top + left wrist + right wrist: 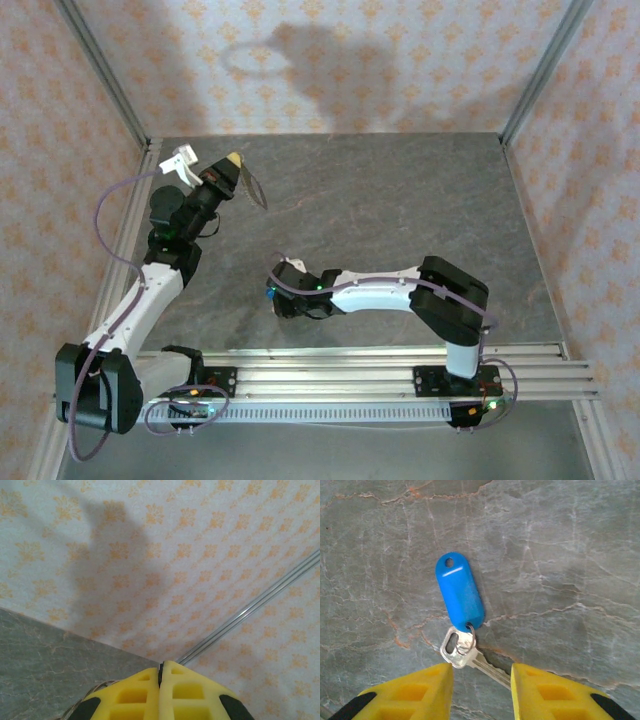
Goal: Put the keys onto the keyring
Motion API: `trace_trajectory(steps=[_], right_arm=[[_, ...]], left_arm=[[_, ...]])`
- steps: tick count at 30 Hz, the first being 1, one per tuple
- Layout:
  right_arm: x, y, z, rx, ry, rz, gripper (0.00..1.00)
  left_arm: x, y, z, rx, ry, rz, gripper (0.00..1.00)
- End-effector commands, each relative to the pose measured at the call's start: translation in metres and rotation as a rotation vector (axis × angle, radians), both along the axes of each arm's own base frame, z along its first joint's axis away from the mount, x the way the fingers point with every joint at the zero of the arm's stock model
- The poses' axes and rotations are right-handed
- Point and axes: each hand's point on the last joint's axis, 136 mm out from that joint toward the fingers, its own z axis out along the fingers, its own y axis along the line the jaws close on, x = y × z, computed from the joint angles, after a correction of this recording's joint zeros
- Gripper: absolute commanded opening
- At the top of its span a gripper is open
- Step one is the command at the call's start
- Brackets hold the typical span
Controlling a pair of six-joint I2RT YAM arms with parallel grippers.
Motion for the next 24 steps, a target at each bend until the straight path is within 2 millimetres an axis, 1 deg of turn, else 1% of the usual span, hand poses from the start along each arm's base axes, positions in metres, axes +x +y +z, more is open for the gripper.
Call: trace_trajectory(steps=[1, 17, 24], right_arm=[[0.001, 0.012, 0.001, 0.019, 0.011, -0.013, 0.35], [0.007, 0.025, -0.003, 0.024, 0.004, -0.013, 0.31], [0.005, 0.029, -0.01, 0.02, 0.022, -0.006, 0.3]], left_arm=[[-0.011, 0.001, 0.024, -0.013, -0.093, -0.014, 0.0], [-0.014, 0.001, 0.026, -0.016, -0.096, -0.018, 0.0], [-0.014, 0.0, 0.027, -0.017, -0.098, -0.022, 0.0]])
